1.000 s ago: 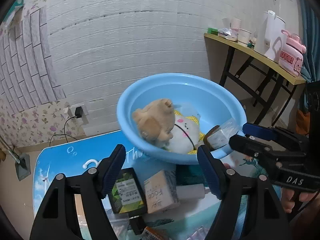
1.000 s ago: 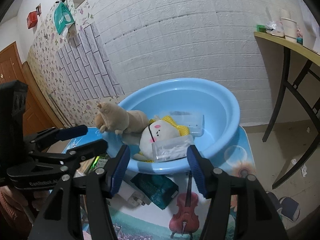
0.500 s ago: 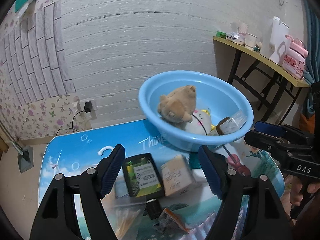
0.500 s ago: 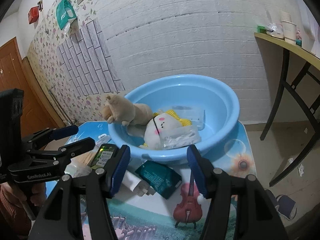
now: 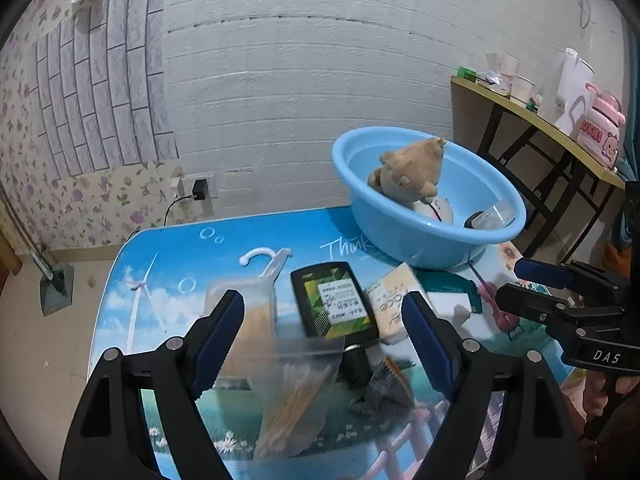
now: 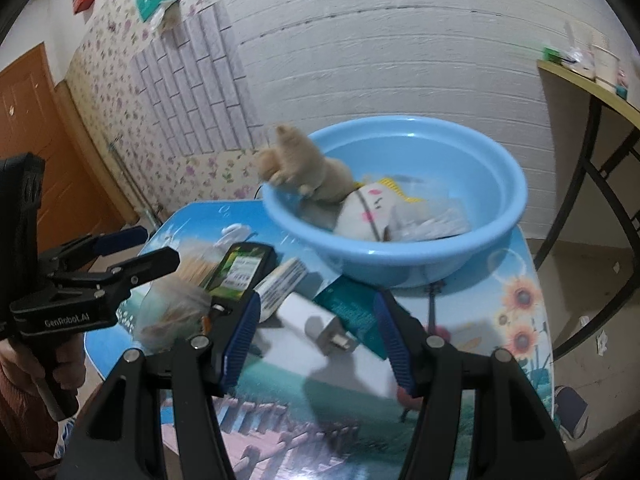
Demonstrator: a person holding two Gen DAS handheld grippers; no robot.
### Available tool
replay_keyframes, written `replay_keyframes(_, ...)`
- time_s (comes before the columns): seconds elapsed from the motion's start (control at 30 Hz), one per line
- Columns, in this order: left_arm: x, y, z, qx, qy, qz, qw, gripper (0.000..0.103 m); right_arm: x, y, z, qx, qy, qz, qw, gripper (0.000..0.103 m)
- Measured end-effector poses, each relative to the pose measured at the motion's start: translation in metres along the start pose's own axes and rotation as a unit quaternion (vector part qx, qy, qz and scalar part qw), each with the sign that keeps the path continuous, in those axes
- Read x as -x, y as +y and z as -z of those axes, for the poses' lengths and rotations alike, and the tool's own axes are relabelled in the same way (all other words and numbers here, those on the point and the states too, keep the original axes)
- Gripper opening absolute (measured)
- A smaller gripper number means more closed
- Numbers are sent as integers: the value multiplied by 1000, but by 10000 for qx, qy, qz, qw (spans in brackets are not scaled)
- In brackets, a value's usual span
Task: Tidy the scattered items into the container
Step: 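Move the left tool to the cotton swab bag and grasp it while the right tool reaches the white charger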
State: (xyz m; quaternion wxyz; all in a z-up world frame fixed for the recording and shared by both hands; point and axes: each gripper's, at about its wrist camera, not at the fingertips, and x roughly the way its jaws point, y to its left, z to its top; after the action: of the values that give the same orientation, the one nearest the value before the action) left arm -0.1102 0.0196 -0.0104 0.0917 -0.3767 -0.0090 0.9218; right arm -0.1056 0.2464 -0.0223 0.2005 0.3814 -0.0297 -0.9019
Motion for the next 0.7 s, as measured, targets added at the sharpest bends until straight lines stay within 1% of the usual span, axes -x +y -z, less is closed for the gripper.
replay_keyframes(0.47, -6, 17, 24, 155, 205, -116, 9996, 83, -12, 1, 12, -85, 300, -58, 9995, 59)
replay_keyframes(0.57, -6, 20, 27, 185, 185, -130, 9996, 84, -12, 2, 13, -75, 303, -60, 9995, 59)
replay_keyframes(0.7, -10, 23, 29, 301, 271, -81, 9991, 84, -11, 1, 14, -104, 309, -5, 9995, 59)
